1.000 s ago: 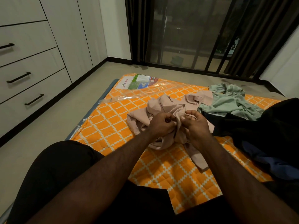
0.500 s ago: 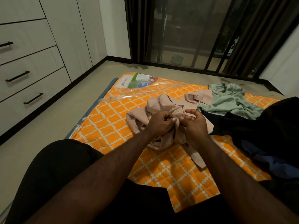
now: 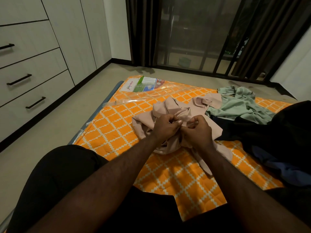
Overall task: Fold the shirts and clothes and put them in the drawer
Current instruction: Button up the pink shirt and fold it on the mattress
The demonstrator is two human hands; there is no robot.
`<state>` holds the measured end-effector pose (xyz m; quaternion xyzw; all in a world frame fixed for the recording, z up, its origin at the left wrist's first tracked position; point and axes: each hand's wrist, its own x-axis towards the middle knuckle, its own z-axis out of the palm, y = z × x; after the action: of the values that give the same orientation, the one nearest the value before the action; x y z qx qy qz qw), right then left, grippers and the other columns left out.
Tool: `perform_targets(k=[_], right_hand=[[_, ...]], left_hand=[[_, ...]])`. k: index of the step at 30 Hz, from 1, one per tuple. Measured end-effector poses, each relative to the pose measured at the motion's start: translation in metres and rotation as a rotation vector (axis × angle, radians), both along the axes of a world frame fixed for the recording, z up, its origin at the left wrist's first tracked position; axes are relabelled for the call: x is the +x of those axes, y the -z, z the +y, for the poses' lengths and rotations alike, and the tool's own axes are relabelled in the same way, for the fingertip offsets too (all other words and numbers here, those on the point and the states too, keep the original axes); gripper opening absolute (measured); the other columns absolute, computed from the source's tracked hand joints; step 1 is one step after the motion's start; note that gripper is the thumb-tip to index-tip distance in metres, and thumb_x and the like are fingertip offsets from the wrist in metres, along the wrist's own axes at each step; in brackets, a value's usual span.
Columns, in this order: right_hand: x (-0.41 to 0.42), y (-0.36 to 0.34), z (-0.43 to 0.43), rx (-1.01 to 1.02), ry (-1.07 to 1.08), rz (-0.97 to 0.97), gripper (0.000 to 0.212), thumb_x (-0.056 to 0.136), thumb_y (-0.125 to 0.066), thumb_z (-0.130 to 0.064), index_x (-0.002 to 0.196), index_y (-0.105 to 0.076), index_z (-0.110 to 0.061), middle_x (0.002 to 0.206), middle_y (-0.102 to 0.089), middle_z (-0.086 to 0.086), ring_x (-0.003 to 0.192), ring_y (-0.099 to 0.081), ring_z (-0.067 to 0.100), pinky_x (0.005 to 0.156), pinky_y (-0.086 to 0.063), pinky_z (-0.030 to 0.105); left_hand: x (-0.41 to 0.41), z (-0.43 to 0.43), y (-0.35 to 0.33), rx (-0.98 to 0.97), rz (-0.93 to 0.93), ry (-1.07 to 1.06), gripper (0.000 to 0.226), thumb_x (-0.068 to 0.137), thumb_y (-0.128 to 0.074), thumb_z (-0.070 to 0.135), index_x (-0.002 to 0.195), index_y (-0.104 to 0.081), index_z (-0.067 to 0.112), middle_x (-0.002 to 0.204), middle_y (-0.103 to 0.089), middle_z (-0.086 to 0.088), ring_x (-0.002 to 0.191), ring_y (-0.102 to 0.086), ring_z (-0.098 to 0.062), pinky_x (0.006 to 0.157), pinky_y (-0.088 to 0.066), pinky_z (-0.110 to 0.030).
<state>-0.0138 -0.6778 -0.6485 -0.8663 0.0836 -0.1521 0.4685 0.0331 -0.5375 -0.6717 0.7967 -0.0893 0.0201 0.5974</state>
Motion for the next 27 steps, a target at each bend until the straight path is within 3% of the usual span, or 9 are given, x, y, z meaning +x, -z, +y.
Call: perform_targets(k=[7, 11, 14, 18, 22, 24, 27], right_hand=[[0.002, 0.0, 0.002, -0.185, -0.107, 0.002, 0.02, 0.088, -0.074, -0.025, 0.095, -0.058, -0.016, 0.081, -0.067, -0.003, 0.075, -0.064, 0.014, 0.066, -0.053, 0.036], [-0.001, -0.004, -0.002, -0.193, -0.098, -0.062, 0.016, 0.083, -0.077, -0.017, 0.092, -0.066, -0.024, 0.077, -0.066, -0.011, 0.071, -0.062, 0.001, 0.067, -0.052, 0.019], [-0.001, -0.005, -0.004, -0.127, -0.045, -0.051, 0.011, 0.084, -0.077, -0.016, 0.092, -0.073, -0.024, 0.07, -0.062, -0.019, 0.067, -0.059, -0.006, 0.057, -0.042, 0.004], [0.002, -0.004, -0.006, -0.113, 0.019, -0.042, 0.008, 0.084, -0.077, -0.019, 0.092, -0.076, -0.019, 0.07, -0.065, -0.013, 0.069, -0.062, 0.001, 0.058, -0.04, 0.011], [0.002, -0.004, -0.005, -0.105, 0.021, -0.083, 0.009, 0.082, -0.076, -0.014, 0.088, -0.074, -0.021, 0.071, -0.065, -0.014, 0.069, -0.062, -0.001, 0.056, -0.038, 0.006], [0.002, -0.003, -0.005, -0.112, 0.005, -0.114, 0.011, 0.083, -0.076, -0.012, 0.087, -0.072, -0.021, 0.071, -0.065, -0.014, 0.068, -0.061, -0.002, 0.056, -0.039, 0.004], [0.001, 0.0, -0.004, -0.131, -0.007, -0.135, 0.012, 0.083, -0.077, -0.013, 0.09, -0.073, -0.021, 0.072, -0.065, -0.015, 0.069, -0.062, -0.003, 0.058, -0.041, 0.004]], left_hand=[[0.001, -0.002, 0.004, -0.006, 0.012, 0.04, 0.03, 0.083, -0.066, 0.041, 0.093, -0.076, 0.015, 0.086, -0.076, -0.002, 0.086, -0.073, -0.023, 0.078, -0.059, -0.053], [0.002, 0.001, -0.001, -0.078, 0.034, 0.053, 0.018, 0.096, -0.067, 0.019, 0.103, -0.075, 0.005, 0.096, -0.076, -0.01, 0.094, -0.072, -0.024, 0.085, -0.06, -0.048], [0.003, 0.006, -0.006, -0.108, 0.09, 0.135, 0.022, 0.096, -0.064, 0.012, 0.118, -0.069, 0.012, 0.107, -0.074, -0.008, 0.098, -0.072, -0.025, 0.084, -0.062, -0.043], [0.005, 0.01, -0.002, 0.149, -0.077, 0.157, 0.031, 0.093, -0.068, 0.016, 0.123, -0.064, 0.02, 0.115, -0.071, 0.002, 0.1, -0.067, -0.011, 0.078, -0.056, -0.027], [0.0, 0.006, -0.006, 0.219, -0.177, 0.09, 0.024, 0.091, -0.072, 0.014, 0.112, -0.062, 0.018, 0.097, -0.07, 0.0, 0.085, -0.067, -0.009, 0.065, -0.055, -0.024], [0.001, 0.007, -0.006, 0.249, -0.179, 0.085, 0.022, 0.086, -0.077, 0.013, 0.104, -0.064, 0.019, 0.089, -0.068, 0.005, 0.079, -0.064, -0.001, 0.061, -0.051, -0.015], [0.004, 0.009, -0.004, 0.282, -0.22, 0.083, 0.018, 0.081, -0.082, 0.013, 0.097, -0.074, 0.017, 0.092, -0.072, 0.007, 0.077, -0.063, 0.008, 0.062, -0.048, -0.009]])
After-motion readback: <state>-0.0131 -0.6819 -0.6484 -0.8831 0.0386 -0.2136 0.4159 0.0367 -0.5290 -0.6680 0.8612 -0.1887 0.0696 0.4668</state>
